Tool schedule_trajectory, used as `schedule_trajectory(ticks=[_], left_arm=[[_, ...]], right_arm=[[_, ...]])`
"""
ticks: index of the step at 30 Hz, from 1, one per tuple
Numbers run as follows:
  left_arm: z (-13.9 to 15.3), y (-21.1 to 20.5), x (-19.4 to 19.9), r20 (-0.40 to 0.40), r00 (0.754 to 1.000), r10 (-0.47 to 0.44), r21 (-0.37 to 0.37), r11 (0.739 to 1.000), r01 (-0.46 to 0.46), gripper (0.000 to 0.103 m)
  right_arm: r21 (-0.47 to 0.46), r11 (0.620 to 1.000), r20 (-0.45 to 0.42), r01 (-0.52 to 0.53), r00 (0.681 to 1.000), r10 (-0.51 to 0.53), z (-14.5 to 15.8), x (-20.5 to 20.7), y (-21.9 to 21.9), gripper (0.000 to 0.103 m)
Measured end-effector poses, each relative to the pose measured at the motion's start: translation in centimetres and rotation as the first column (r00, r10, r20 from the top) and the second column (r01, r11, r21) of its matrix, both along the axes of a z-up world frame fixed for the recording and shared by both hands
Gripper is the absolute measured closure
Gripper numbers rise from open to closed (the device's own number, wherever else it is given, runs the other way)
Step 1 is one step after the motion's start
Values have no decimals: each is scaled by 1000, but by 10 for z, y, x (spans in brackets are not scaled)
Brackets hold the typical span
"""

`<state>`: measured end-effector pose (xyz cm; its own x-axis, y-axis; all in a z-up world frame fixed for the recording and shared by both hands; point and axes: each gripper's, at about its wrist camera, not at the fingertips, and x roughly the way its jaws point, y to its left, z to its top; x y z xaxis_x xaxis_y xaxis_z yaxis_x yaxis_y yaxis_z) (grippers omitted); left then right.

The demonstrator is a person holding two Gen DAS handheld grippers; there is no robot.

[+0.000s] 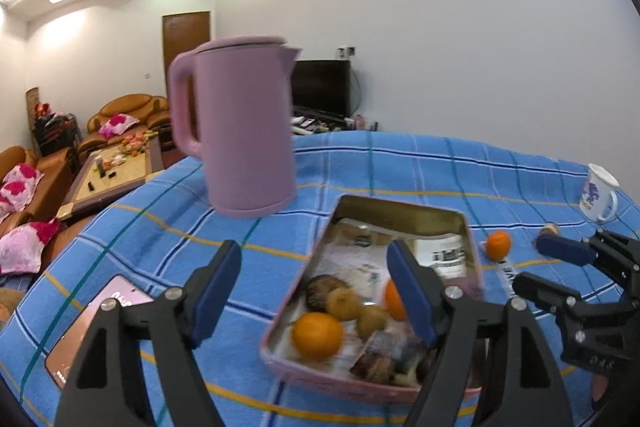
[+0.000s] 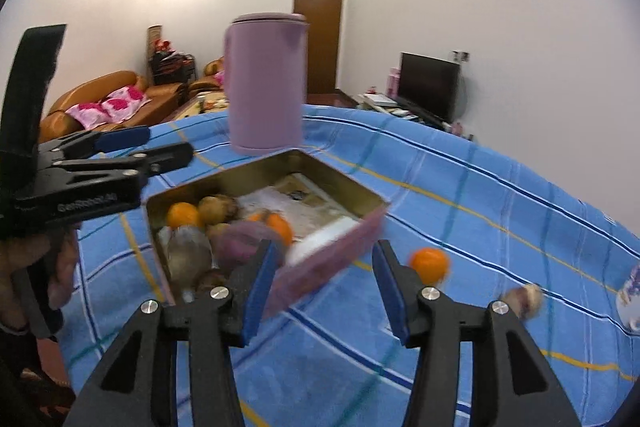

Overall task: Organize fruits
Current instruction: 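Grasp a cut purple-striped root with the right tool while the left tool grasps an orange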

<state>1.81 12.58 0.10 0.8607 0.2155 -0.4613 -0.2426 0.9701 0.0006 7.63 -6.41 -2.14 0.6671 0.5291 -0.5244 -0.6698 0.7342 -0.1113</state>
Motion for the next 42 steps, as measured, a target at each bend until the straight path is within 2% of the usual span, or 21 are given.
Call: schedule_trajectory(ticks=[4,10,19,24,30,34,35,36,42], left_arm=[[6,-28,10,1,999,-53,29,998,53,21],[11,-81,32,-15,989,-146,50,988,147,21],[0,-150,76,-91,961,-261,66,961,267,21],[-13,-160,99,-140,954,-266,72,958,277,21],[-17,-153,104,-143,958,-247,54,965,257,20],[-20,-155,106,-154,953,-259,55,961,270,20],[-22,-156,107,-161,952,-259,62,960,272,20],[-22,-157,108,-165,951,-263,60,959,275,20],[-29,-169,121,-205,933,-295,52,949,311,22]], right_arm=[[-9,998,8,61,998,-61,1,11,-29,51],[-20,984,-2,176,984,-176,1,34,-74,51],[-60,945,-111,322,939,-327,-12,81,-110,51],[-57,939,-167,340,924,-344,-20,106,-114,51],[-43,941,-241,336,911,-336,-32,125,-113,51],[-66,943,-280,326,901,-331,-38,132,-108,52],[-77,942,-284,328,898,-336,-40,133,-108,61],[-80,939,-279,335,897,-344,-40,133,-108,64],[-36,935,-265,352,899,-349,-34,127,-119,64]])
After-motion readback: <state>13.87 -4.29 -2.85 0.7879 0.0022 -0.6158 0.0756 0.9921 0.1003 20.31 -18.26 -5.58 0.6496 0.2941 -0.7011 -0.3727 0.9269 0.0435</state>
